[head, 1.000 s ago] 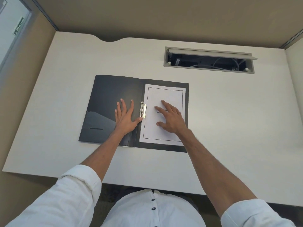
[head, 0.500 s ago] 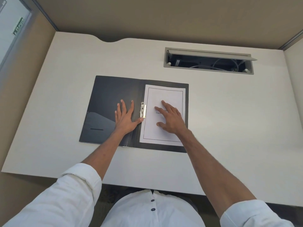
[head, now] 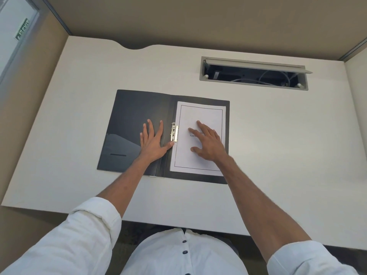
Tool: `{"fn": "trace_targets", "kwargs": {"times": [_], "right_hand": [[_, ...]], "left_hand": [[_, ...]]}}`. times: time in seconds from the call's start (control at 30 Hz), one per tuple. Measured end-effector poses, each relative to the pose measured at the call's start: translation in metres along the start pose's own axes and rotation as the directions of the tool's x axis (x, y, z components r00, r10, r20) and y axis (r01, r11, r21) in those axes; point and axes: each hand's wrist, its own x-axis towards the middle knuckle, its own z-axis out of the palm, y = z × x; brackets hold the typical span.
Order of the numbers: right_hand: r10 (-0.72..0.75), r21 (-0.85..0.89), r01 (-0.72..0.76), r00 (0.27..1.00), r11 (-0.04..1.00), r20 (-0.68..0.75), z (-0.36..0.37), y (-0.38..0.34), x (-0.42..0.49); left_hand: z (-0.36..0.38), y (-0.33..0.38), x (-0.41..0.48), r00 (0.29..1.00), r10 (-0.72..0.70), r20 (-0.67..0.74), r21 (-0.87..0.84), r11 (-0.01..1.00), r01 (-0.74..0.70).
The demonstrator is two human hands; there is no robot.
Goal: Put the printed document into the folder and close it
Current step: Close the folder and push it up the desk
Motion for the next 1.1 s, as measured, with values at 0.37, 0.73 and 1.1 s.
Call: {"fn": "trace_targets", "kwargs": {"times": [0.37,0.73,1.1], "right_hand": [[0.045,0.105,-0.031,0.99,0.994,-0.133,0.009,-0.037,0.002],[-0.154,0.107,0.167,0.981,0.98,-0.117,0.044,-0.138,0.021],[-0.117,0.171,0.119,0.993,0.978,-0.021,0.048,-0.155,0.021]], "left_hand": [[-0.032,-0.066,-0.023,0.929,-0.148,-0.34,-0.08,0.989,0.128],[-0.067,-0.123,-0.028,0.883,-0.355,-0.308,-0.473,0.862,0.182],[-0.088,-0.118,-0.046,0.822,-0.344,-0.454,-0.491,0.866,0.092]]}}
